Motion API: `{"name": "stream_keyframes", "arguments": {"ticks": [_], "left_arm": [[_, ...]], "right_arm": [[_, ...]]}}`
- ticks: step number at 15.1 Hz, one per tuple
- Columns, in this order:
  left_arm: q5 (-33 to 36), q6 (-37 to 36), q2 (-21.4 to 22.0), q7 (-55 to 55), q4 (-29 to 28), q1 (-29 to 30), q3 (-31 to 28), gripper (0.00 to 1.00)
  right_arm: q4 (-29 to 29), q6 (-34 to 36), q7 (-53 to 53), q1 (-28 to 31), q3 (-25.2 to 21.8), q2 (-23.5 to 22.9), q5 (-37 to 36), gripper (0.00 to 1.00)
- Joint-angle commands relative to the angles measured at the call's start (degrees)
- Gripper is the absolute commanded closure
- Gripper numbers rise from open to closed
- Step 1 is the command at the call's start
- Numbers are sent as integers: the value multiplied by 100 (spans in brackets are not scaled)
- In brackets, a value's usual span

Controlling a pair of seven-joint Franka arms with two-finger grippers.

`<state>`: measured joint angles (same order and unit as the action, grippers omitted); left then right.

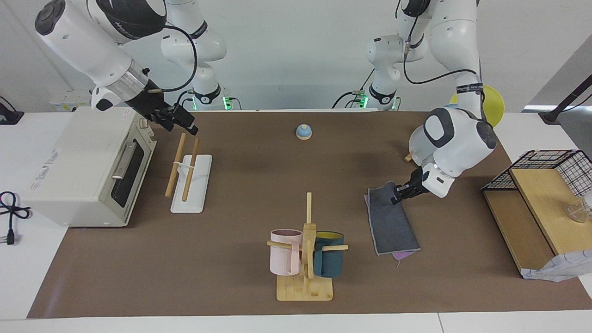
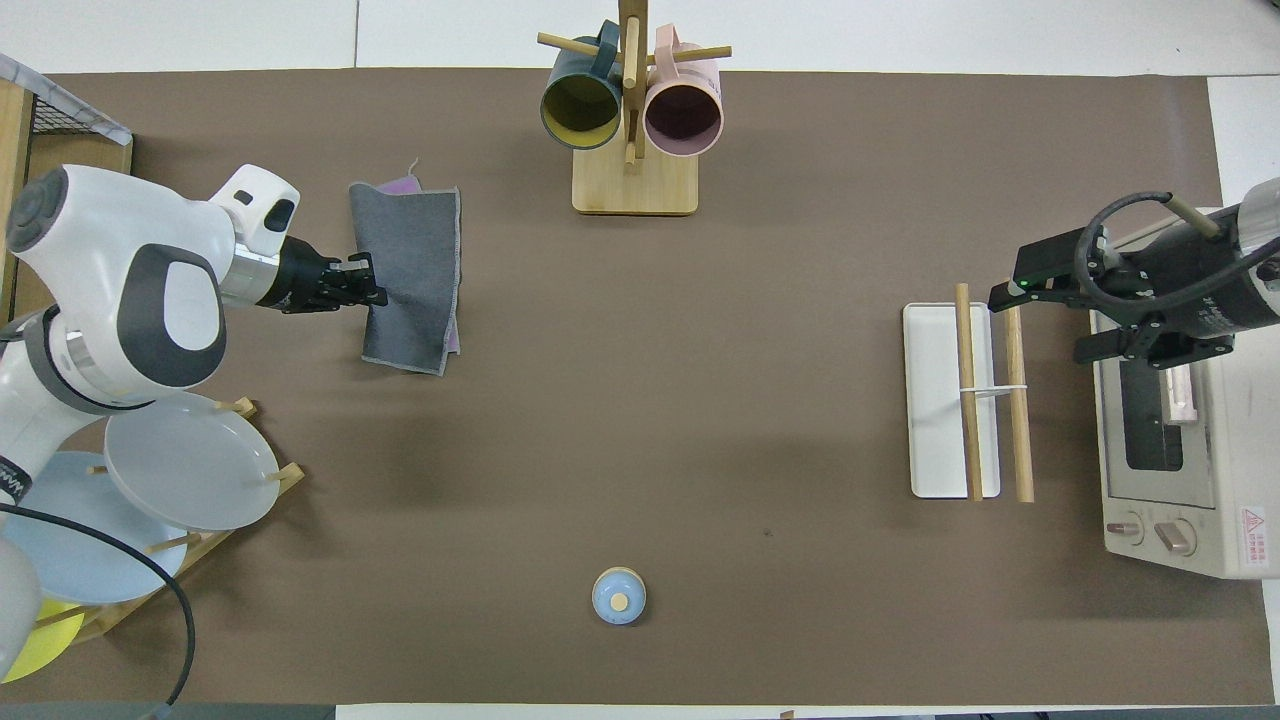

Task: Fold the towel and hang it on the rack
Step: 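Carry the towel toward center with the left gripper while the right gripper approaches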

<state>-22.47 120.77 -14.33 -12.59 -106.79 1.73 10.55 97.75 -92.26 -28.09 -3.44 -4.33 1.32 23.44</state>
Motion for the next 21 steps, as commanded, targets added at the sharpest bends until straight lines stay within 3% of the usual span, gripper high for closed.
{"name": "stream_keyframes", "arguments": {"ticks": [1,4,9,14,21], "left_arm": [[391,-694,211,-1566,455,-50,96,100],[831,-976,229,-3489,957,-50,605,100],[938,-942,615,-7013,1186,-50,1221,100],[894,-688,852,-9740,1257,-50,1546,100],[885,-239,1099,-12704,1160,-77,2065,100]], "right_arm": [[341,-318,-739,-16,20,228,406,0],[473,-730,-1337,-112,55,246,950,0],[1272,-2268,-2655,-1035,55,535,1365,0],[1291,-2427,-3877,-1229,64,553,2093,0],[1291,-3130,-5583,-2274,64,553,2332,0]]}}
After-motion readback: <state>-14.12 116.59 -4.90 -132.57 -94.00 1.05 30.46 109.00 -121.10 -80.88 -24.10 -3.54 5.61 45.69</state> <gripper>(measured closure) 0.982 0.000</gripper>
